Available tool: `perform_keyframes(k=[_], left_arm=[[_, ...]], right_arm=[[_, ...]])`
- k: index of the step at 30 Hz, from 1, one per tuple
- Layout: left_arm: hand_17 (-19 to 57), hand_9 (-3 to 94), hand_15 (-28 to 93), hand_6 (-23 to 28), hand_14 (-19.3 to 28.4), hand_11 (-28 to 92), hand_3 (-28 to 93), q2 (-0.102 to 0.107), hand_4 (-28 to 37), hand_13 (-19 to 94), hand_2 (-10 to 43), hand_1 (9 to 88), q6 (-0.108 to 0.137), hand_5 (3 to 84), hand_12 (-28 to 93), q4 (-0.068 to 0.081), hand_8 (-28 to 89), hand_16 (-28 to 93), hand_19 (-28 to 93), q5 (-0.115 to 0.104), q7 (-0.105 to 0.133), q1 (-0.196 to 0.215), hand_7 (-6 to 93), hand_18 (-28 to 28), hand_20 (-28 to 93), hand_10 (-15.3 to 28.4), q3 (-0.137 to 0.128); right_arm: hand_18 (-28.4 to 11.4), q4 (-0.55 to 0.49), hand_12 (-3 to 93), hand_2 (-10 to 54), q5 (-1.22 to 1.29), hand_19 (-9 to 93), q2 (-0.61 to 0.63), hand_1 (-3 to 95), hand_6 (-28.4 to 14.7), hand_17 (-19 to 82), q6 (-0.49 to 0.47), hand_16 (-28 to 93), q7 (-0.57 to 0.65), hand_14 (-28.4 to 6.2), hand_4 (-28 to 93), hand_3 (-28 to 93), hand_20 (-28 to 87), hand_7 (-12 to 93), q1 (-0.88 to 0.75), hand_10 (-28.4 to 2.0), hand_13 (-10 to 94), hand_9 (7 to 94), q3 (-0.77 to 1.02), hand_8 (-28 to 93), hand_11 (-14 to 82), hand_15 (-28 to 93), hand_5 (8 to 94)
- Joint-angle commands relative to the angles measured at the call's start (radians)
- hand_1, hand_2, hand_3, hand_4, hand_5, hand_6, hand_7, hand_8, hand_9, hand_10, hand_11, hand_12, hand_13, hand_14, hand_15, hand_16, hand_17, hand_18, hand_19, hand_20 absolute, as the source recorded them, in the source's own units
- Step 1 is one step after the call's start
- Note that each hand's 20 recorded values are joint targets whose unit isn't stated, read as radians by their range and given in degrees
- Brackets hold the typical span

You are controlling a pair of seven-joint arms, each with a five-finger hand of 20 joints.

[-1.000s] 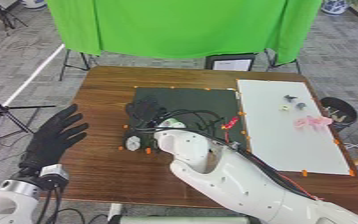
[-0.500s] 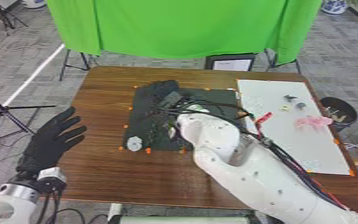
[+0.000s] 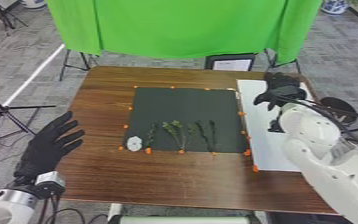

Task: Arrange flowers

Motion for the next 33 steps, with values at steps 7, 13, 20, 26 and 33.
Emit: perform_keyframes(k=[7, 13, 20, 26, 33], left_arm=[[-9.8, 22.1, 32, 3.6, 16.3, 19, 71, -0.018, -28.3, 18, -2.2, 24.8, 0.007, 25.5, 17, -0.010, -11, 0, 40, 0.001, 0.000, 0.020, 18.9, 21.7, 10, 11.5, -0.005], [-9.8, 22.0, 32, 3.6, 16.4, 19, 71, -0.019, -28.3, 18, -2.1, 24.9, 0.010, 25.5, 17, -0.012, -11, 0, 40, 0.002, 0.003, 0.021, 19.0, 21.7, 10, 11.4, -0.005], [-9.8, 22.1, 32, 3.6, 16.3, 19, 71, -0.018, -28.3, 18, -2.1, 24.9, 0.009, 25.7, 17, -0.010, -11, 0, 40, 0.002, 0.002, 0.016, 19.0, 21.7, 10, 11.5, -0.003], [-9.8, 22.1, 32, 3.7, 16.4, 19, 71, -0.016, -28.2, 18, -2.1, 24.9, 0.007, 25.7, 17, -0.007, -11, 0, 40, 0.001, 0.002, 0.013, 18.8, 21.7, 10, 11.5, -0.001], [-9.8, 22.1, 32, 3.7, 16.4, 19, 71, -0.009, -28.3, 18, -2.0, 24.9, 0.001, 25.7, 17, -0.006, -11, 0, 40, 0.000, 0.001, 0.009, 19.0, 21.7, 10, 11.5, -0.004]], right_arm=[[-21.0, 0.078, 23.2, -9.5, -0.034, 68, 0.106, 23.3, -4.9, 12, -0.030, 17, 0.034, -11.0, -28, 87, 44, 32, -0.152, -13.8, 38, 43.2, 0.097, -14, 25.0, 56, 36.5], [-21.0, 0.111, 22.6, -9.5, -0.028, 67, 0.112, 23.7, -3.8, 12, -0.075, 18, 0.042, -10.6, -28, 87, 44, 33, -0.146, -13.5, 40, 44.7, 0.088, -15, 25.6, 56, 37.9], [-21.0, 0.139, 22.8, -9.5, -0.012, 67, 0.113, 24.7, -3.4, 12, -0.068, 19, 0.052, -9.6, -28, 89, 44, 34, -0.138, -13.1, 42, 45.0, 0.071, -16, 26.2, 57, 38.7], [-20.6, 0.163, 24.0, -9.5, -0.039, 69, 0.117, 33.9, 2.0, 16, 0.077, 24, -0.003, -5.8, -28, 89, 44, 39, -0.151, -9.0, 59, 59.7, 0.047, -19, 30.6, 57, 48.6], [-18.7, 0.147, 46.3, -9.5, -0.059, 72, 0.123, 47.6, 4.8, 22, 0.246, 37, -0.045, -4.2, -28, 83, 44, 47, -0.148, -4.8, 74, 89.4, 0.018, -2, 16.1, 58, 71.1]])
